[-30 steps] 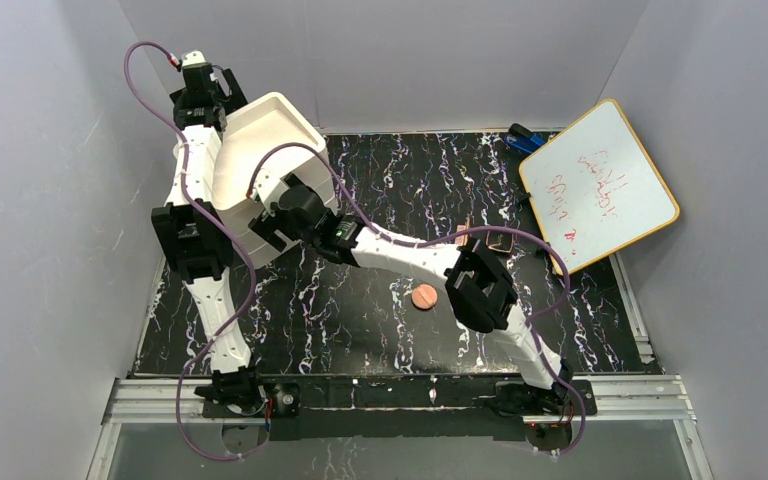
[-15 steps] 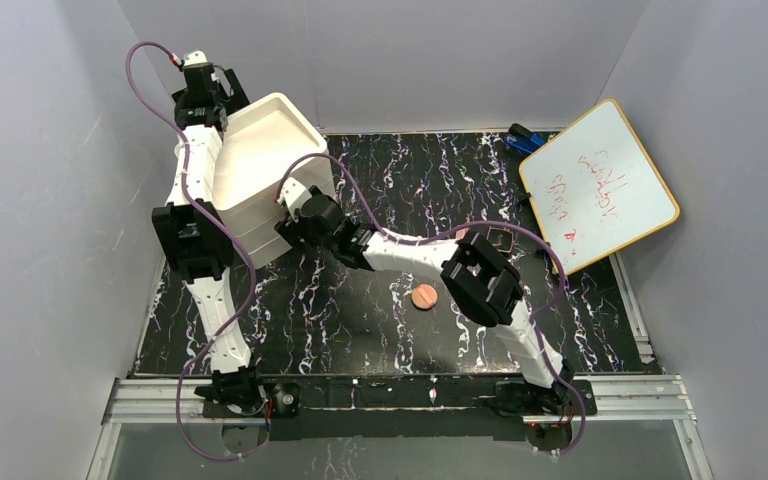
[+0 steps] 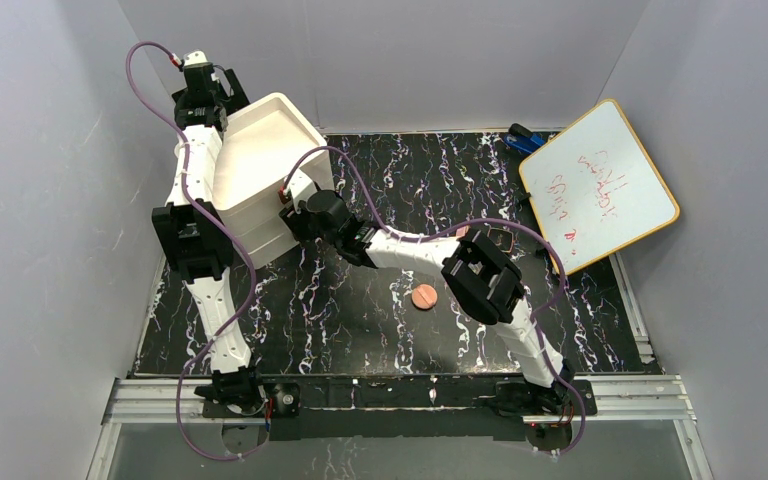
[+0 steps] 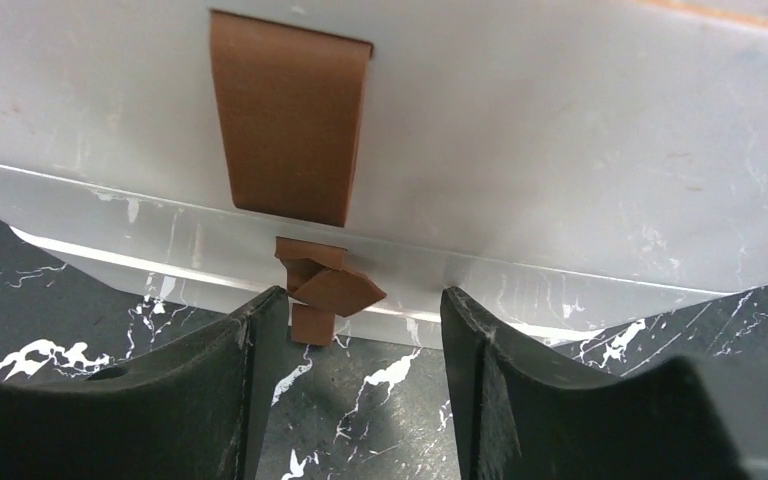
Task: Organize the makeup
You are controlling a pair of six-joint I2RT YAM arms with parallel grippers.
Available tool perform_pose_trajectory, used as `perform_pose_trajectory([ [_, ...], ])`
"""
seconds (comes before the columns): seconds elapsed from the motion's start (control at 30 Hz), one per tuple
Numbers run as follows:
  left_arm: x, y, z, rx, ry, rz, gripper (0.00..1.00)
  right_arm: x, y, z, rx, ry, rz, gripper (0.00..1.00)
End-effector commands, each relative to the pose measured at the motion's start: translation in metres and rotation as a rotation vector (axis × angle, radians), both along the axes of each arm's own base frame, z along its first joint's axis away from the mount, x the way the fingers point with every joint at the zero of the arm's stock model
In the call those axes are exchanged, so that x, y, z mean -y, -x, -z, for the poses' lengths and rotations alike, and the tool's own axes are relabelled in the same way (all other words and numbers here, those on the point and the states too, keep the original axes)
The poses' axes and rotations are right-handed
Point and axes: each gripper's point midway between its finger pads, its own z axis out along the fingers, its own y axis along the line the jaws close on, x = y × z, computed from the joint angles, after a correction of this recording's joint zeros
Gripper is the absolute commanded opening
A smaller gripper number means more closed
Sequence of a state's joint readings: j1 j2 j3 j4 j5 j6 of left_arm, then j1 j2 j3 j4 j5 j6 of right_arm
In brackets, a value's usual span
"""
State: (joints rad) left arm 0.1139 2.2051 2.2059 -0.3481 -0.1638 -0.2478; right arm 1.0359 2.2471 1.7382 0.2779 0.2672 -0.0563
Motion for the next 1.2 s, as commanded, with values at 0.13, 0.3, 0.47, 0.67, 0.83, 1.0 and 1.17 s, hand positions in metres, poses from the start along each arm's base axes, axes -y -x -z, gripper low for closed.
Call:
perform_pose_trajectory([
  [0.13, 0.019, 0.000, -0.004, -0.013, 0.013, 0.059, 0.98, -0.020, 0.003, -0.038, 0.011, -0.142, -0.078, 0.68],
  [0.3, 0.019, 0.001, -0.004, -0.013, 0.014, 0.061, 0.98, -0.025, 0.003, -0.041, 0.009, -0.161, -0.096, 0.60],
  [0.47, 0.019, 0.001, -0.005, -0.011, 0.014, 0.060, 0.98, -0.030, 0.001, -0.046, 0.015, -0.171, -0.101, 0.36],
  [0.67, 0.018, 0.001, -0.006, -0.012, 0.010, 0.059, 0.98, -0.028, -0.001, -0.045, 0.010, -0.159, -0.087, 0.01],
  [0.83, 0.018, 0.001, -0.005, -0.013, 0.008, 0.058, 0.98, -0.007, 0.008, -0.024, -0.015, -0.113, -0.068, 0.01],
  [1.0, 0.019, 0.000, -0.004, -0.015, 0.011, 0.060, 0.99, 0.025, 0.020, -0.004, -0.058, -0.091, -0.015, 0.01],
  [1.17, 0.018, 0.000, -0.002, -0.018, 0.012, 0.059, 0.98, 0.058, 0.046, 0.017, -0.133, -0.074, 0.000, 0.01],
])
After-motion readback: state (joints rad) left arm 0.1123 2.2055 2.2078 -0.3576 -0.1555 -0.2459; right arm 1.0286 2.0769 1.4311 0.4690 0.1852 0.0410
